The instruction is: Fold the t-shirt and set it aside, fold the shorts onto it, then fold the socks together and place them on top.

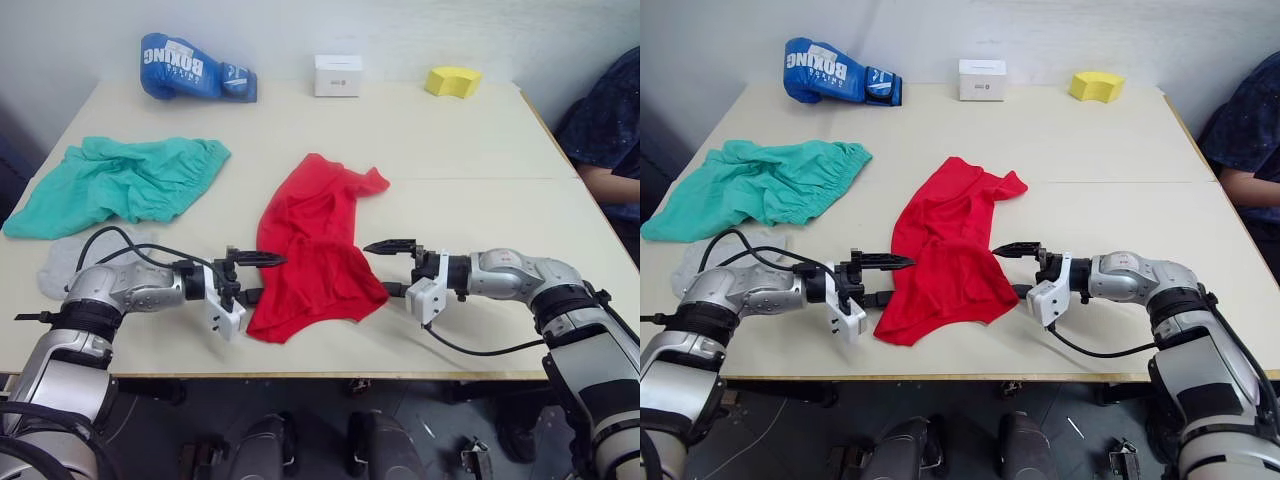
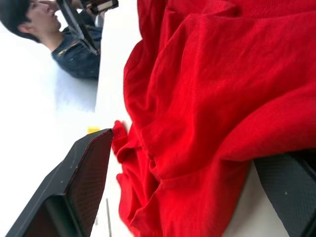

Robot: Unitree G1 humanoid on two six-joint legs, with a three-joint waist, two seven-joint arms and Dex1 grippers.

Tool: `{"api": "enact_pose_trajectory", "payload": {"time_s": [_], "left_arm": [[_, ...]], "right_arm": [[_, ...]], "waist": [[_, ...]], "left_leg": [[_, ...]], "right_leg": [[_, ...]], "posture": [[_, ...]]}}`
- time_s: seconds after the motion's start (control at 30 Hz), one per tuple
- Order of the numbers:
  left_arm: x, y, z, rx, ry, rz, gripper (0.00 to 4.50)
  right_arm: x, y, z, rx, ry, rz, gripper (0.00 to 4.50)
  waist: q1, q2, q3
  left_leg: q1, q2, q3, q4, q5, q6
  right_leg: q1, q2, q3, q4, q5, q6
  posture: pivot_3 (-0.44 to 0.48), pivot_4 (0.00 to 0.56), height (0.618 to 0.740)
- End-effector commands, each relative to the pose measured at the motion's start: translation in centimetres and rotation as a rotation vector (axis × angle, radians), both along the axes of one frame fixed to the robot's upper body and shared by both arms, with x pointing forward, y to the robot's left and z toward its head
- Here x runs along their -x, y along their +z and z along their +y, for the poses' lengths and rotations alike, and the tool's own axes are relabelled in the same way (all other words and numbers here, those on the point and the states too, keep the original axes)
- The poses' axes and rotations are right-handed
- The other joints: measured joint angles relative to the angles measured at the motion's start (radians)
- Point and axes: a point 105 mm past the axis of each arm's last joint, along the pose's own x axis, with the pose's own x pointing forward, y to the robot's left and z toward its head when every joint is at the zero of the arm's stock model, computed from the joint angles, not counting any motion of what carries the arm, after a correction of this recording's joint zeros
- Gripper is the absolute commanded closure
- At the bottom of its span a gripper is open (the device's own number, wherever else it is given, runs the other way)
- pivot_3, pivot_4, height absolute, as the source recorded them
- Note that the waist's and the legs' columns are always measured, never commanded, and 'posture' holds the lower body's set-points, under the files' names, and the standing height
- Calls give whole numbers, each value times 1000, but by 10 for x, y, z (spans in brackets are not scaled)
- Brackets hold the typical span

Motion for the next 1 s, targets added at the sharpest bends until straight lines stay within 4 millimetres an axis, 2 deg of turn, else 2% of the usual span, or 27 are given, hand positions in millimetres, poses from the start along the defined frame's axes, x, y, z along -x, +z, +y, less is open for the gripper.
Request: {"api": "enact_pose_trajectory", "payload": {"time_s": [0.03, 0.27, 0.4, 0.53, 0.57, 0.63, 0.8, 0.93, 1.0], "left_arm": [[-3, -4, 10, -8, 39, -37, 18], [-6, -22, -15, 18, -5, -18, 18], [-10, -20, -31, 34, -38, -30, 18], [-13, -19, -36, 32, -44, -26, 18], [-14, -20, -36, 27, -41, -18, 400], [-15, -22, -36, 19, -40, 0, 907], [-15, -23, -36, 24, -34, 47, 2561], [-11, -22, -32, 36, -36, 81, 3840], [-8, -19, -31, 51, -39, 95, 4409]], "right_arm": [[4, -21, -9, 85, -14, 32, 1], [3, -26, 7, 67, 23, 8, 1], [7, -34, 17, 77, 60, 18, 1], [10, -39, 25, 80, 85, 23, 1], [10, -40, 27, 76, 89, 24, 0], [11, -41, 30, 73, 100, 27, 599], [15, -41, 34, 64, 126, 34, 2434], [19, -39, 30, 64, 137, 41, 3919], [21, -39, 26, 64, 142, 48, 4488]], "waist": [[0, 0, 0], [9, -5, -6], [10, -9, -12], [7, -10, -15], [5, -11, -15], [0, -11, -15], [-2, -11, -15], [-2, -11, -15], [-2, -11, -15]], "left_leg": [[0, 0, 0, 0, 0, 0], [15, 0, 11, -8, -1, 0], [16, 1, 11, -8, -1, -1], [16, 1, 13, -9, -1, -2], [16, 2, 13, -9, -1, -2], [16, 2, 14, -10, -1, -2], [15, 2, 16, -11, -1, -3], [15, 2, 16, -11, -1, -3], [15, 2, 16, -11, -1, -3]], "right_leg": [[0, 0, 0, 0, 0, 0], [5, -1, 4, -3, -1, 1], [5, 0, 12, -3, -1, 1], [3, 0, 15, -2, -2, 0], [3, 1, 15, -2, -2, 0], [2, 2, 16, -2, -2, 0], [0, 2, 16, -3, -2, -1], [1, 2, 16, -4, -2, -1], [1, 2, 16, -4, -2, -1]], "posture": [[0, 150, 740], [0, 150, 740], [0, 150, 740], [0, 150, 740], [0, 150, 740], [0, 150, 740], [0, 150, 740], [0, 150, 740], [0, 150, 740]]}}
